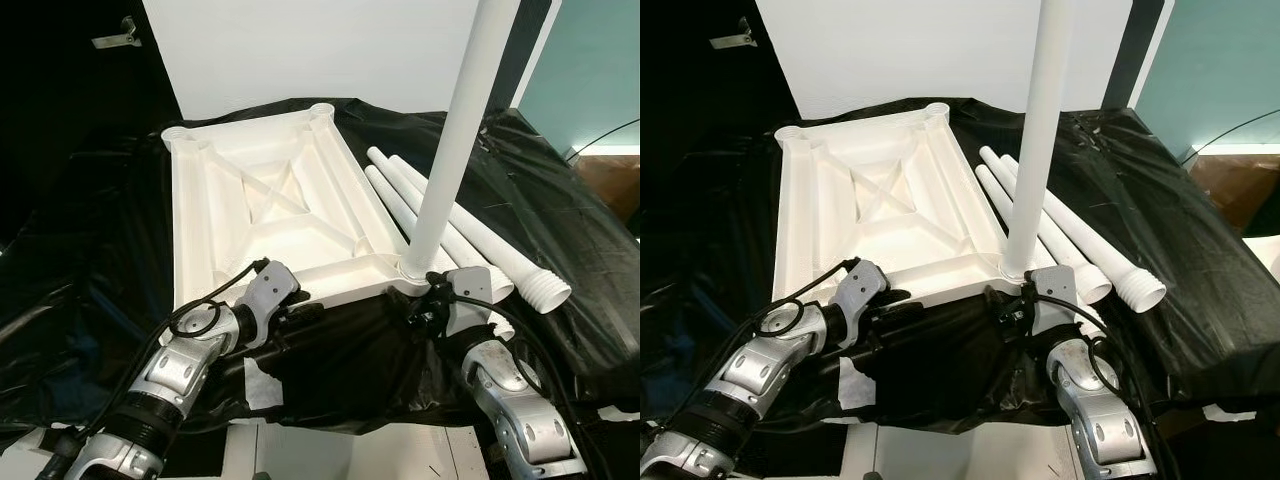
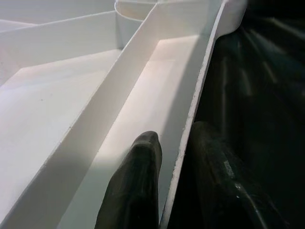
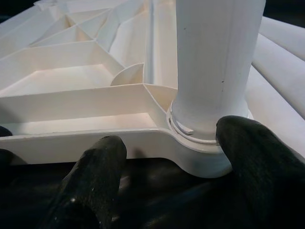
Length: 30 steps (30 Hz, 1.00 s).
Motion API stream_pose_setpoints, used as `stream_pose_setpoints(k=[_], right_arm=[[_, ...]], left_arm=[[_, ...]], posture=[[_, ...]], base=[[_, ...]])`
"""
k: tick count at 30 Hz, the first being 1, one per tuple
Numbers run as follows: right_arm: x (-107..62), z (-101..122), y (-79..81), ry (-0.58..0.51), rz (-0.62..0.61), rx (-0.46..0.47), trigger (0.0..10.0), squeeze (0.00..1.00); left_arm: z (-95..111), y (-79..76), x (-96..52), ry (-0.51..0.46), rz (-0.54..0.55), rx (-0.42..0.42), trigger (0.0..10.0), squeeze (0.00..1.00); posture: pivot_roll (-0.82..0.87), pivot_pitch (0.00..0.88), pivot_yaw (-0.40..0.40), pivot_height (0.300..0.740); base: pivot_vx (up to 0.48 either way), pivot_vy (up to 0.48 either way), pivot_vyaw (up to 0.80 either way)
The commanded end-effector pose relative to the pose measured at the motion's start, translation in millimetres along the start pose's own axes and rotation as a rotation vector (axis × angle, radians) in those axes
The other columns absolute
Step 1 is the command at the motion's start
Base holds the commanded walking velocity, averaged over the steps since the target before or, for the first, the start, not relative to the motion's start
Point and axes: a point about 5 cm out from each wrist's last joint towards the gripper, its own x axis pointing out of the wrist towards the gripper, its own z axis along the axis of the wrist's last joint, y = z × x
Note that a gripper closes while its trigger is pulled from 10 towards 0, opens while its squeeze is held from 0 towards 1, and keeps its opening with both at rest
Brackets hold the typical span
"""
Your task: Building children table
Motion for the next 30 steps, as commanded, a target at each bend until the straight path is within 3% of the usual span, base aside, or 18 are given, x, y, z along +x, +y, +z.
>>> stream_pose_setpoints(k=[1, 4, 5, 6, 15, 16, 17, 19, 23, 26, 27, 28, 30], right_arm=[[5.0, -11.6, 12.9, 0.065, 0.069, 0.034, 10.0, 0.00], [6.9, -10.9, 12.5, 0.064, 0.071, 0.030, 10.0, 0.00], [7.2, -11.1, 13.4, 0.065, 0.077, 0.023, 10.0, 0.00], [7.5, -11.1, 14.0, 0.064, 0.081, 0.023, 10.0, 0.00], [7.7, -15.0, 17.3, 0.078, 0.093, 0.020, 10.0, 0.00], [7.2, -15.6, 18.0, 0.081, 0.098, 0.019, 10.0, 0.00], [7.0, -16.4, 18.0, 0.085, 0.101, 0.018, 10.0, 0.00], [7.0, -17.2, 18.0, 0.088, 0.103, 0.017, 10.0, 0.00], [7.1, -18.0, 17.8, 0.095, 0.113, 0.015, 10.0, 0.00], [6.9, -17.9, 17.8, 0.096, 0.116, 0.015, 10.0, 0.00], [5.9, -18.7, 18.9, 0.100, 0.123, 0.022, 10.0, 0.00], [5.9, -18.7, 18.9, 0.100, 0.123, 0.022, 10.0, 0.00], [4.2, -19.9, 22.0, 0.105, 0.136, 0.038, 10.0, 0.00]], left_arm=[[-0.4, -31.7, 17.8, -0.036, -0.283, -0.026, 10.0, 0.00], [1.2, -26.2, 18.4, -0.039, -0.253, -0.028, 10.0, 0.04], [2.1, -24.7, 15.9, -0.046, -0.260, -0.045, 10.0, 0.93], [3.0, -24.0, 13.2, -0.050, -0.277, -0.056, 10.0, 1.00], [20.8, -20.9, 4.9, -0.154, -0.282, -0.046, 10.0, 1.00], [24.7, -17.9, 2.4, -0.179, -0.266, -0.040, 10.0, 0.71], [28.6, -14.5, -1.7, -0.204, -0.265, -0.039, 10.0, 0.00], [29.7, -9.9, -6.5, -0.196, -0.260, -0.028, 10.0, 0.00], [18.2, 4.7, -18.4, -0.071, -0.225, 0.020, 10.0, 0.00], [13.4, 8.8, -21.3, -0.035, -0.207, 0.020, 10.0, 0.00], [1.2, 16.4, -26.8, 0.049, -0.164, 0.002, 10.0, 0.00], [1.2, 16.4, -26.8, 0.049, -0.164, 0.002, 10.0, 0.00], [-14.0, 20.7, -30.0, 0.149, -0.128, 0.009, 10.0, 0.00]], posture=[[-0.08, 0.044, 0.011, 0.740], [-0.09, 0.037, 0.007, 0.740], [-0.09, 0.034, 0.007, 0.740], [-0.09, 0.032, 0.007, 0.740], [-0.08, 0.029, 0.004, 0.740], [-0.08, 0.029, 0.004, 0.740], [-0.08, 0.026, 0.002, 0.740], [-0.07, 0.026, 0.000, 0.740], [-0.07, 0.026, -0.004, 0.740], [-0.07, 0.026, -0.004, 0.740], [-0.06, 0.029, -0.007, 0.740], [-0.06, 0.029, -0.007, 0.740], [-0.06, 0.029, -0.007, 0.740]], base=[[0.000, 0.000, 0.00], [0.000, 0.000, 0.00], [0.000, 0.000, 0.00], [0.000, 0.000, 0.00], [0.000, 0.000, 0.00], [0.000, 0.000, 0.00], [0.000, 0.000, 0.00], [0.000, 0.000, 0.00], [0.000, 0.000, 0.00], [0.000, 0.000, 0.00], [0.000, 0.000, 0.00], [0.000, 0.000, 0.00], [0.000, 0.000, 0.00]])
